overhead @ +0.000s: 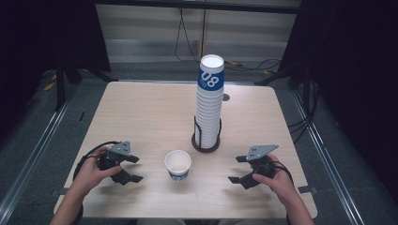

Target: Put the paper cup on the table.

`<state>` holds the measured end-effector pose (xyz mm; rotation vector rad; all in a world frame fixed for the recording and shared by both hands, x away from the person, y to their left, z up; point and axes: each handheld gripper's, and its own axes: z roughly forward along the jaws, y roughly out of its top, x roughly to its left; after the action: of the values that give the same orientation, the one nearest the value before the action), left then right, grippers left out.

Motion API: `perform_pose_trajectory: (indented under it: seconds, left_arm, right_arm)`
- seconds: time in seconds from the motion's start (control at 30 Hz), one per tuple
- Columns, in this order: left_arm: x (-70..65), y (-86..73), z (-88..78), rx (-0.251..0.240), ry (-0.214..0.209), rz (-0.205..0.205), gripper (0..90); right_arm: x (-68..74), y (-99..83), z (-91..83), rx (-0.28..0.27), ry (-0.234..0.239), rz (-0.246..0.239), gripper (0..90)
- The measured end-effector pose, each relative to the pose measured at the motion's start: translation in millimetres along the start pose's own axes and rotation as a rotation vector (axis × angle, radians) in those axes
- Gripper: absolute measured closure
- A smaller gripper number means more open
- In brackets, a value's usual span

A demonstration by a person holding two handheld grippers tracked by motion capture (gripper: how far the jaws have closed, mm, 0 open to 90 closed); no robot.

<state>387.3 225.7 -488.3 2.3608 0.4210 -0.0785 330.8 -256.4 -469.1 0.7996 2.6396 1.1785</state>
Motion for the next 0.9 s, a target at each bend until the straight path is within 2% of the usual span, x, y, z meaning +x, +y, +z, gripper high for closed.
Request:
perform_pose_trajectory:
  seconds: [0.07,0.23,0.33,0.67,0.7,0.73,0.9]
  left_arm:
    - [0.1,-1.6,0.3,-0.011,0.004,-0.009,18.2]
    - [1.4,-5.0,-2.3,-0.006,0.014,-0.002,18.1]
    - [1.7,-8.7,-2.4,-0.023,0.014,-0.01,18.1]
    - [4.8,-17.6,-0.6,-0.011,0.044,-0.002,17.8]
    - [5.0,-17.8,-0.6,-0.006,0.047,0.001,17.8]
    - [5.4,-18.7,0.6,-0.016,0.04,-0.016,17.9]
    - [5.9,-19.4,0.7,-0.015,0.051,0.001,18.0]
  right_arm:
    - [-1.1,-2.2,-2.0,-0.003,-0.008,0.006,14.4]
    - [-4.5,-8.4,-6.8,-0.003,-0.024,0.021,14.4]
    - [-6.4,-11.3,-8.4,-0.004,-0.029,0.03,14.4]
    - [-18.4,-30.0,-13.9,0.012,-0.068,0.066,14.4]
    - [-19.1,-31.3,-14.5,0.014,-0.07,0.07,14.4]
    - [-20.8,-33.8,-15.2,0.017,-0.081,0.072,14.4]
    - [-22.8,-38.6,-13.5,0.052,-0.102,0.063,14.5]
